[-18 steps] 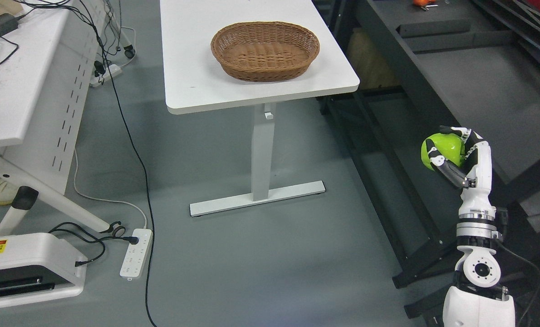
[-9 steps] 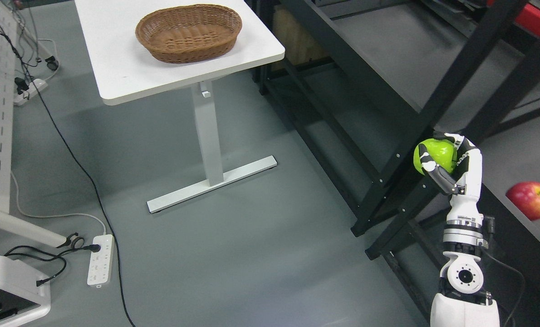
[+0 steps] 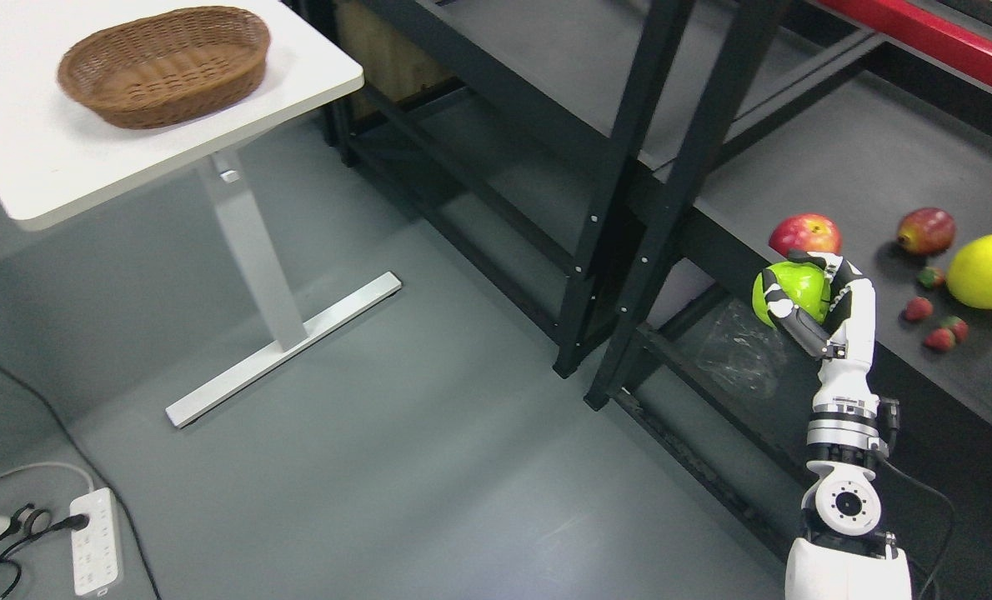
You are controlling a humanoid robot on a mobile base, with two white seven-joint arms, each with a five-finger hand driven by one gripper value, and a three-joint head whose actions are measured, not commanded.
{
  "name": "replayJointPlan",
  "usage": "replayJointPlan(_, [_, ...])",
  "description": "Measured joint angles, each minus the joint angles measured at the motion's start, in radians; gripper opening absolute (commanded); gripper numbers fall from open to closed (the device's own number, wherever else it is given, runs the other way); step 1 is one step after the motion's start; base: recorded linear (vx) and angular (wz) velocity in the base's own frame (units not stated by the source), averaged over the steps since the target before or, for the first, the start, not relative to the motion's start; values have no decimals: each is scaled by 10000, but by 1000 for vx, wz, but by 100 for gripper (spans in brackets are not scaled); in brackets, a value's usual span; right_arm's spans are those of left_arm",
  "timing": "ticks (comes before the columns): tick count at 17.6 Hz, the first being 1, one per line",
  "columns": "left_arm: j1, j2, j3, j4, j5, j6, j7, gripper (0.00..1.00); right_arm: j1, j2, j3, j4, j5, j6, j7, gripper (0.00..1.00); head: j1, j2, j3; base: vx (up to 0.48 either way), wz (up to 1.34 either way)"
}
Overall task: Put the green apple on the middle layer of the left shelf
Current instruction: 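Carry the held apple toward the black fruit shelf while turning, then lower the green apple onto the shelf and open the right hand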
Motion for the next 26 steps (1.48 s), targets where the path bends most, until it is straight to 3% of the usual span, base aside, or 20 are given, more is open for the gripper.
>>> replayJointPlan(6, [-1, 0, 0, 0, 0, 0, 0, 100, -242, 18, -457, -9, 37, 225, -803, 1, 0, 0, 0, 64, -800])
replayJointPlan(16, [-1, 0, 0, 0, 0, 0, 0, 100, -469, 35, -783, -58, 70, -603, -1697, 2, 0, -1, 0, 144, -623])
replayJointPlan(22, [-1, 0, 0, 0, 0, 0, 0, 100, -1251, 39, -663, 177, 438, 313, -1434, 2, 0, -3, 0, 187, -182])
replayJointPlan(26, [-1, 0, 0, 0, 0, 0, 0, 100, -1699, 41, -437, 455, 794, 1065, -482, 4, 0, -3, 0, 204, -90])
